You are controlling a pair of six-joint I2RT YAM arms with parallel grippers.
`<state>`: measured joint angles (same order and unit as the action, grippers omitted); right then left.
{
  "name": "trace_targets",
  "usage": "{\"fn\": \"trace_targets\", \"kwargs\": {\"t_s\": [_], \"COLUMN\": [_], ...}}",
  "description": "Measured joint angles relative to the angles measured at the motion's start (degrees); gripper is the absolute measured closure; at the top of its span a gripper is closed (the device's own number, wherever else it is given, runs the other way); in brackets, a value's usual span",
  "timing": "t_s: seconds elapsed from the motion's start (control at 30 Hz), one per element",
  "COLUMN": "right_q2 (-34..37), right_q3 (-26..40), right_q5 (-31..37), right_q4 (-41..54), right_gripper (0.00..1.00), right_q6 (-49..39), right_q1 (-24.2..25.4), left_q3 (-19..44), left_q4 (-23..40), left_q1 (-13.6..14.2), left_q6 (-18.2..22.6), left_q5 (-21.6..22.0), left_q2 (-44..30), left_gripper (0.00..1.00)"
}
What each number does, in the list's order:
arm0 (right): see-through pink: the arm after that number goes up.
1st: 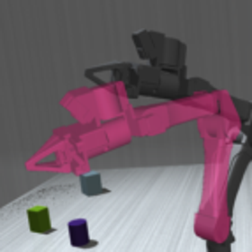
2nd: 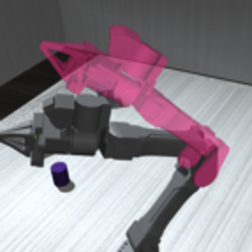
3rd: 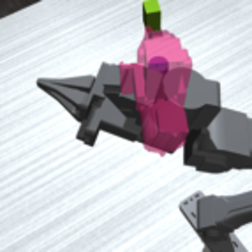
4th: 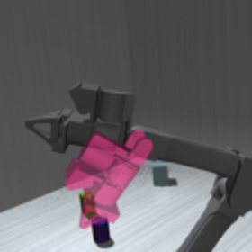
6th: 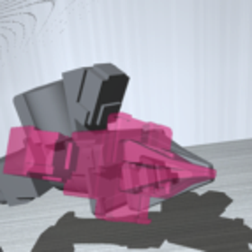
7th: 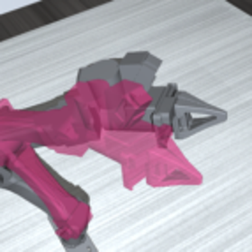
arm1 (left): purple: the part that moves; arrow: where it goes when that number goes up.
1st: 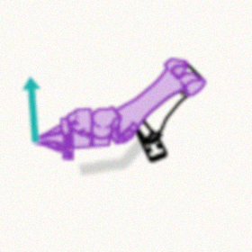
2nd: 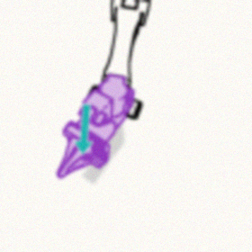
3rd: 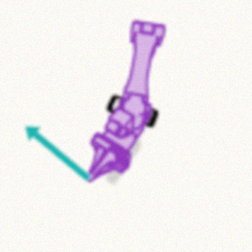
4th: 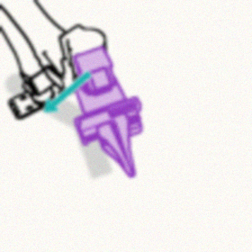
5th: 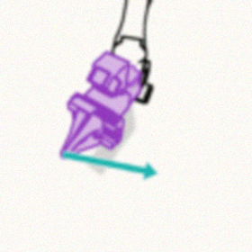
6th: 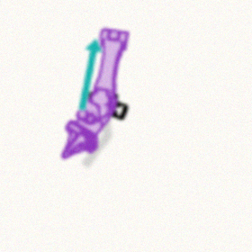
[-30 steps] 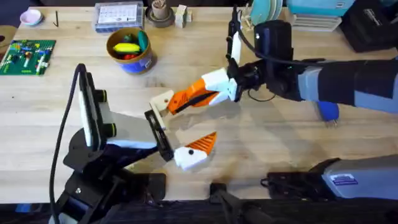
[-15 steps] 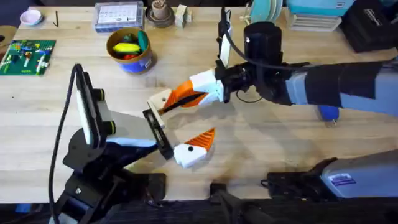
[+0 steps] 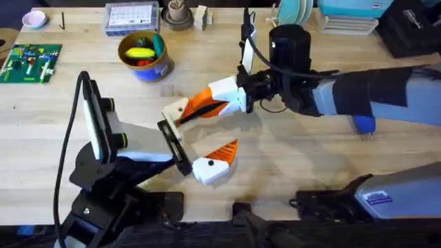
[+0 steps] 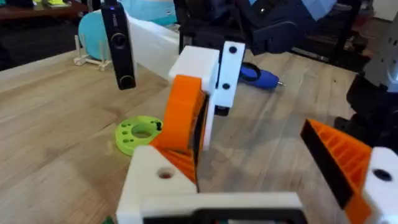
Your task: Pick up the gripper from the table and insert it into the empty holder that is missing its gripper. Then pick up a screw, insert it into the mounting hole, and use the screwdriver to tighten it. Finally, clean up the table by picking up the vegetable and placing it into the bucket.
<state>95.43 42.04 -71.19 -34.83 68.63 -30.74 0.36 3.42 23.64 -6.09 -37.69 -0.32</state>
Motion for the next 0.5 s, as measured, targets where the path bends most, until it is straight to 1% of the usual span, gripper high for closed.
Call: {"fn": "trace_targets", "kwargs": {"t_s": [0.27,0.3,0.37,0.5], "right_q2": [0.32,0.33,0.32,0.62], "right_q3": [0.00,0.00,0.00,0.00], "right_q5": [-2.75,-3.08,-3.71,-5.61], "right_q4": [-0.30,-0.30,-0.26,-0.10], "right_gripper": [0.993,0.979,0.929,0.775], "right_q6": [-0.47,-0.49,-0.62,-1.21], "right_q1": [0.72,0.78,0.94,1.04], "left_q3": [0.02,0.02,0.02,0.02], "left_q4": [-0.02,-0.02,-0.02,-0.02], "left_q1": [0.02,0.02,0.07,0.13], "left_q6": [0.12,0.21,0.36,1.08], "left_q5": [-0.88,-0.91,-1.07,-1.85], "left_q2": [0.00,0.01,0.02,0.02], "left_gripper": [0.008,0.008,0.008,0.008]}}
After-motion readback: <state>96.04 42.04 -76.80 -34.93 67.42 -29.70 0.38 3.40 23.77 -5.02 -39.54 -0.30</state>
